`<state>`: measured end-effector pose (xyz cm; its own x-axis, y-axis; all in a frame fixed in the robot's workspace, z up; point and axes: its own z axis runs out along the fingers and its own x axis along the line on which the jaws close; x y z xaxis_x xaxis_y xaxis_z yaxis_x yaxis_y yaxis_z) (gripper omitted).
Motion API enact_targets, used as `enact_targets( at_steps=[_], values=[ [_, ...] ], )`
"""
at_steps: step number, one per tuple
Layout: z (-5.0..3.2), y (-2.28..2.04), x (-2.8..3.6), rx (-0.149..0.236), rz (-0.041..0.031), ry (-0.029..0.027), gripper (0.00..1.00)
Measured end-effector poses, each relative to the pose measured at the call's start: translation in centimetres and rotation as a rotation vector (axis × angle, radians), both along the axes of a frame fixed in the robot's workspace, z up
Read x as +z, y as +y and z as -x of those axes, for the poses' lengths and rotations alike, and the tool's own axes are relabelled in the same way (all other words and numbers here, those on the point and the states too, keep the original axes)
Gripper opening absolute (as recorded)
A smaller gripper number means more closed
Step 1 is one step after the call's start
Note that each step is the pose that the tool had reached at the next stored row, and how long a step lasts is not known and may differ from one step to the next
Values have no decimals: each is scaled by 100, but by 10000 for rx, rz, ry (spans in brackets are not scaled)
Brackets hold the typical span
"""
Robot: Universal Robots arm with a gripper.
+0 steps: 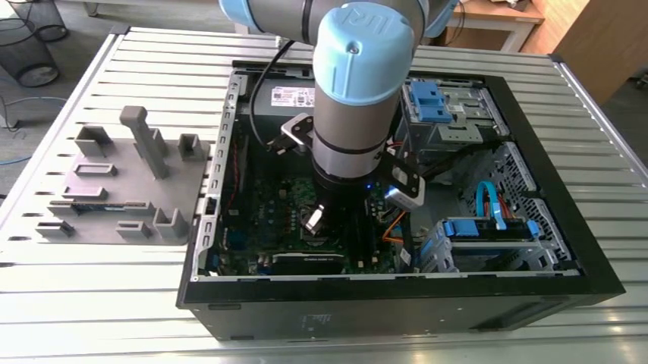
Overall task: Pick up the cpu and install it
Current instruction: 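Install the first cpu locking lever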
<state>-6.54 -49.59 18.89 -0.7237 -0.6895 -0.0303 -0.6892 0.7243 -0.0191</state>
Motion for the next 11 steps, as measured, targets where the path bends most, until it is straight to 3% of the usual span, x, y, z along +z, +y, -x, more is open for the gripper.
enact_targets(
  at_steps=[6,11],
  values=[
    [0,1,24,-24,-38,-4,11],
    [-1,0,105,-68,-28,-2,11]
  ],
)
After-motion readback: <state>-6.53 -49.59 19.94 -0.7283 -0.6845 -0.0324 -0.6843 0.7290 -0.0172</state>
